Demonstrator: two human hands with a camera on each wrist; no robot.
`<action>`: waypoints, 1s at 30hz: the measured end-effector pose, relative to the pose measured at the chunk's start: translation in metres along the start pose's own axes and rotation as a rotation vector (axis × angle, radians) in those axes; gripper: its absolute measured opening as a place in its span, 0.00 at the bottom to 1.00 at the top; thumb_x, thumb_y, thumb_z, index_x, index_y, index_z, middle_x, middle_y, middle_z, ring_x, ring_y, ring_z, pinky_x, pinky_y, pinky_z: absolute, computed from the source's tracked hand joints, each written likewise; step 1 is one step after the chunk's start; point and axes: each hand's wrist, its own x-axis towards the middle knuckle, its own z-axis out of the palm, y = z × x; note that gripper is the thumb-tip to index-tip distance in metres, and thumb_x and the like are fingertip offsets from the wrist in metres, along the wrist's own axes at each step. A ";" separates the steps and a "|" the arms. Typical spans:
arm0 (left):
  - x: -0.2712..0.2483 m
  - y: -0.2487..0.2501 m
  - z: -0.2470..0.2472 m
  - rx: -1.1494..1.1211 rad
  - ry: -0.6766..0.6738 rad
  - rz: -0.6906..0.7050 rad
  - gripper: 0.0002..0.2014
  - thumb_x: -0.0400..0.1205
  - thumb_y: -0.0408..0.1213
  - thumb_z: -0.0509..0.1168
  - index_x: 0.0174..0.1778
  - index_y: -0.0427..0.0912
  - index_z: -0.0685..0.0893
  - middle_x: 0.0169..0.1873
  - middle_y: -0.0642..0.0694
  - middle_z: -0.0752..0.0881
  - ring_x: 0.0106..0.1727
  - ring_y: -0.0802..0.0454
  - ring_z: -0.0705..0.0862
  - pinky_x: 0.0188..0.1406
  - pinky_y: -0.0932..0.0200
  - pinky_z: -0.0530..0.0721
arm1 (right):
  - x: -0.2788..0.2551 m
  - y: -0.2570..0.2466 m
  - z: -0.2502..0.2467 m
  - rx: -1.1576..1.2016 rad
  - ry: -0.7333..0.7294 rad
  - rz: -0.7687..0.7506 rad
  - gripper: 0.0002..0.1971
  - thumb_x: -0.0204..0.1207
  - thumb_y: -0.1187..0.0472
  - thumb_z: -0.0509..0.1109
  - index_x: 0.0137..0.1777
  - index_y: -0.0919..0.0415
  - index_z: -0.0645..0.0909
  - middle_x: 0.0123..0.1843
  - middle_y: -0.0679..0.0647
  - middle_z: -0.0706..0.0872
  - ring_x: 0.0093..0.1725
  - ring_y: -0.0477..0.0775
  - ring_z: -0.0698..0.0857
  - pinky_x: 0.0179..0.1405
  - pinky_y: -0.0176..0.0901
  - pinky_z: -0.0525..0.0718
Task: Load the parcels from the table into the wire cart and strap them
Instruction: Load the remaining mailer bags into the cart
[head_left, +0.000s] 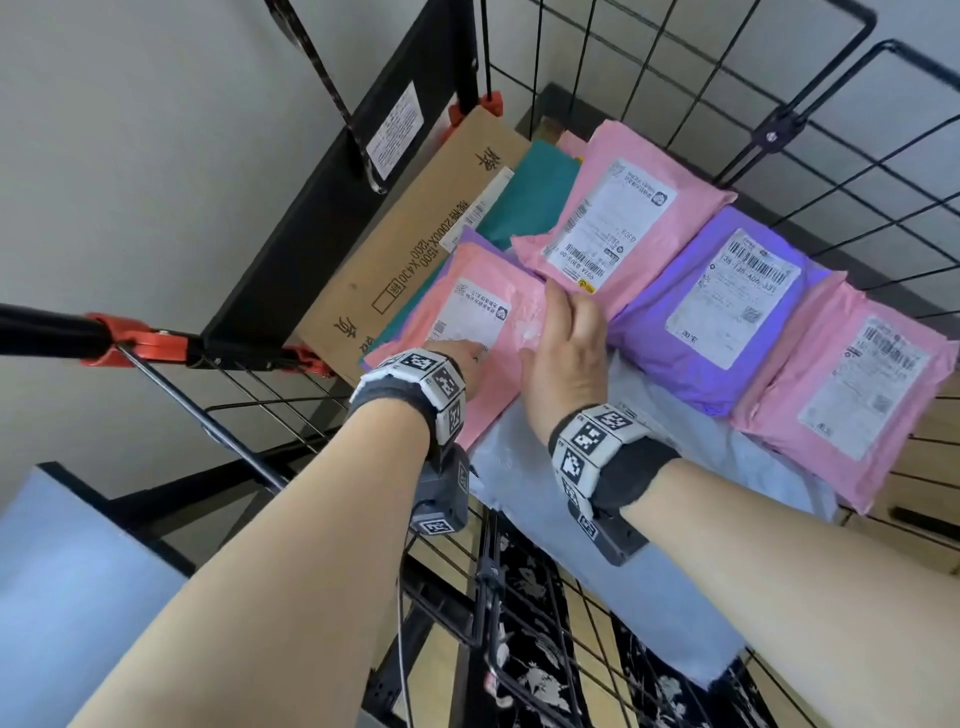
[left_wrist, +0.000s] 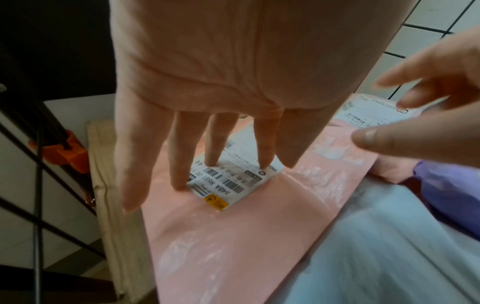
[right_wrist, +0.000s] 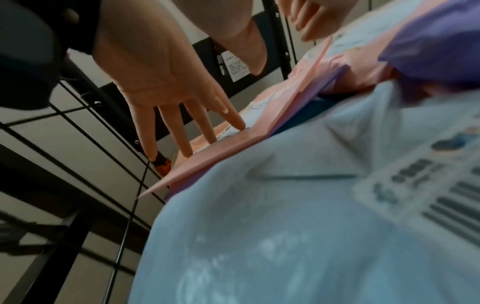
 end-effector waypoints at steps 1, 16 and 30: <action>0.001 -0.001 0.001 0.010 0.000 0.009 0.21 0.89 0.42 0.46 0.80 0.49 0.64 0.79 0.44 0.68 0.76 0.42 0.71 0.72 0.50 0.70 | 0.002 -0.002 -0.003 -0.020 -0.031 -0.035 0.35 0.54 0.79 0.78 0.65 0.68 0.79 0.55 0.63 0.82 0.51 0.63 0.83 0.51 0.44 0.82; -0.039 0.015 -0.014 -0.126 0.174 -0.081 0.20 0.87 0.36 0.55 0.75 0.36 0.71 0.71 0.37 0.76 0.72 0.40 0.75 0.70 0.51 0.73 | 0.011 -0.011 -0.069 -0.077 -0.794 0.041 0.23 0.80 0.73 0.58 0.74 0.61 0.73 0.73 0.61 0.76 0.72 0.61 0.75 0.70 0.47 0.72; -0.216 0.040 -0.055 -0.306 0.477 -0.133 0.19 0.87 0.40 0.53 0.68 0.35 0.79 0.65 0.39 0.82 0.66 0.41 0.80 0.63 0.54 0.76 | -0.015 -0.058 -0.225 -0.054 -0.613 -0.133 0.18 0.81 0.70 0.57 0.66 0.61 0.82 0.70 0.58 0.81 0.68 0.60 0.79 0.67 0.46 0.77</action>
